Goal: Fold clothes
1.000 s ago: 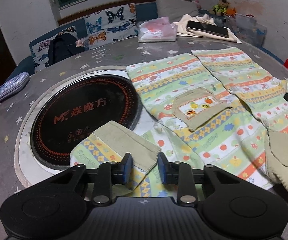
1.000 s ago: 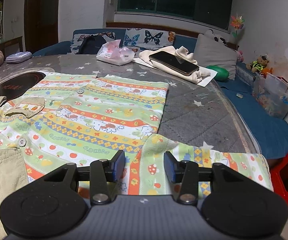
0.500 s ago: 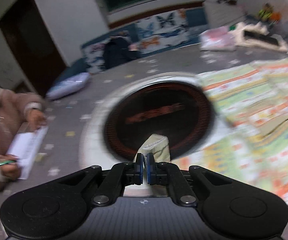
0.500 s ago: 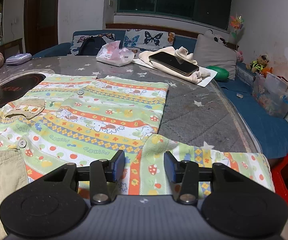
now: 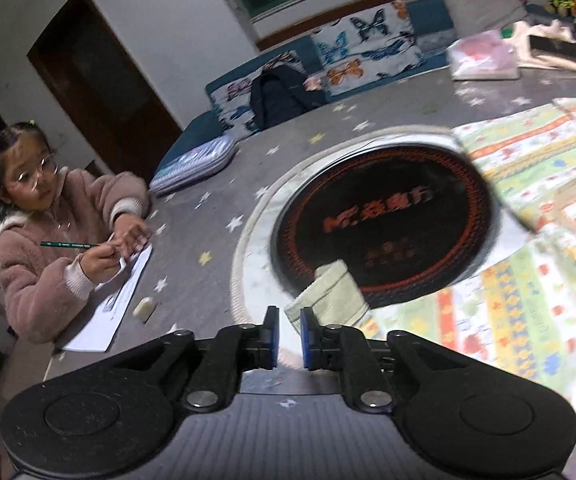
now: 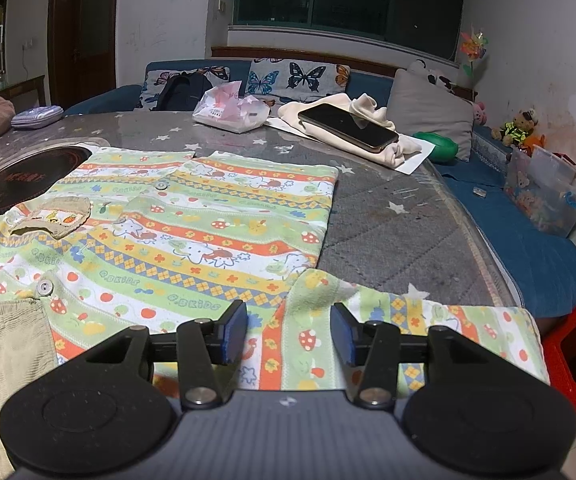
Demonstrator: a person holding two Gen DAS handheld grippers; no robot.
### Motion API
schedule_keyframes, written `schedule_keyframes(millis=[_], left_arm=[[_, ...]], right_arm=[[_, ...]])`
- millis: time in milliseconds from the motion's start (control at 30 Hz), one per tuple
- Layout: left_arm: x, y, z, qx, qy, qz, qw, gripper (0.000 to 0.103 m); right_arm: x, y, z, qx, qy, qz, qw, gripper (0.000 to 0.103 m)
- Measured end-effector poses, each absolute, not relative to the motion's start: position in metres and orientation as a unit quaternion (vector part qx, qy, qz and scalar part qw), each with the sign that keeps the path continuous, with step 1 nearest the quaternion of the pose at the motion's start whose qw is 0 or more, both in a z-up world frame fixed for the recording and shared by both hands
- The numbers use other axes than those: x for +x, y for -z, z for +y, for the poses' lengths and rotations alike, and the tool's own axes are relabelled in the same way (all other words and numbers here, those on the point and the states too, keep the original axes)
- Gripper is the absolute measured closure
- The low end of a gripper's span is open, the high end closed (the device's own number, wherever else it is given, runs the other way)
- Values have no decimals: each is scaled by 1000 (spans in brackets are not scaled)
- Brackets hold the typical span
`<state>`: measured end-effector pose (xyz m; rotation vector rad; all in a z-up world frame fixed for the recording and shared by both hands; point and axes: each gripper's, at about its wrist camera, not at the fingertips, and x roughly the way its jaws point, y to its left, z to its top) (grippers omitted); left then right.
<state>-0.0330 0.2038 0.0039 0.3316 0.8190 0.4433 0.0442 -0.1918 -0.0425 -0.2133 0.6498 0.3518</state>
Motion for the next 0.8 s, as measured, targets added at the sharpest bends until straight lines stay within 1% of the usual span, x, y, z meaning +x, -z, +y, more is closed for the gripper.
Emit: schedule_keyframes(millis=[33,233,333,433,533,567,633,800], left_arm=[[-31,-3,200,162,-205,393,882,82],[-18,8,184,177,-180,399,882,82],[-15,14,190,173,-184,415,874,82],[-15,21,185,191,-188,418,868,82],[-15,25,189,194,-207,422,861,86],[-16,26,191,192,-216,423,859,91],[-17,27,198,187,-234,425,854,95],[-23,26,223,183,-295,428,834,96]], right_arm=[[44,42,-191,-104,-172,317,927,56],[44,42,-190,-106,-173,318,926,56],[44,42,-190,-107,-173,317,926,52],[44,43,-190,-104,-173,317,927,52],[43,43,-189,-105,-173,316,927,52],[43,43,-189,-106,-174,316,926,51],[42,42,-189,-107,-176,316,926,50],[41,42,-189,-109,-177,316,926,50]])
